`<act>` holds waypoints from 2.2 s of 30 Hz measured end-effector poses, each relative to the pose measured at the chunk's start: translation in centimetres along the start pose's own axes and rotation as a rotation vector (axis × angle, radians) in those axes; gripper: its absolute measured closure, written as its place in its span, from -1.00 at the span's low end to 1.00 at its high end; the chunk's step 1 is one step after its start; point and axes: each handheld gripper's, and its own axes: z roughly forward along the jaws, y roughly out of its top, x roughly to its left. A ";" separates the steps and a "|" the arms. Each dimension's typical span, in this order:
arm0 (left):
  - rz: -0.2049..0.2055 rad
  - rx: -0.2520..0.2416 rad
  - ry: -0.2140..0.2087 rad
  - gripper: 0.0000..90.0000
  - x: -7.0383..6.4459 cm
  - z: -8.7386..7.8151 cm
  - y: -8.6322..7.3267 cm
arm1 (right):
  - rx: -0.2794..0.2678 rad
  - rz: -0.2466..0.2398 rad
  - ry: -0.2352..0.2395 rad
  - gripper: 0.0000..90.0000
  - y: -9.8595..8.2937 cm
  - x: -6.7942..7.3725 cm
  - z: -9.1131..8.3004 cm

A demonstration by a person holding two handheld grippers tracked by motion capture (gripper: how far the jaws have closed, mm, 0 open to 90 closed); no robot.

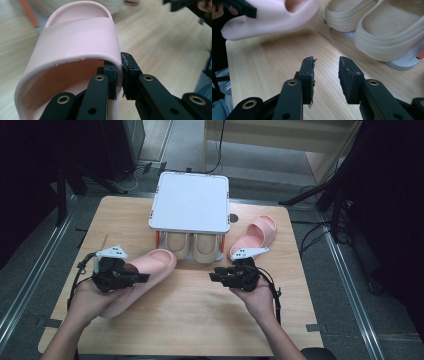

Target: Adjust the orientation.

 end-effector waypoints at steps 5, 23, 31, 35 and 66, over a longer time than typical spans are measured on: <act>0.088 0.054 -0.078 0.85 -1.8 3.1 0.2 | 0.000 0.005 0.000 0.45 -0.2 0.1 -0.1; 0.187 0.164 -0.172 0.58 -4.6 9.2 -0.1 | 0.033 0.007 0.002 0.48 -1.1 0.6 0.1; 0.181 0.185 -0.160 0.53 -4.5 6.6 0.6 | 0.046 0.004 0.014 0.55 -1.3 1.0 0.4; 0.168 0.155 -0.168 0.56 -3.5 4.8 0.8 | 0.055 0.001 0.019 0.57 -1.4 1.2 0.8; 0.118 0.221 -0.082 0.96 2.4 8.4 1.2 | 0.162 0.021 -0.003 0.94 -4.5 2.5 4.5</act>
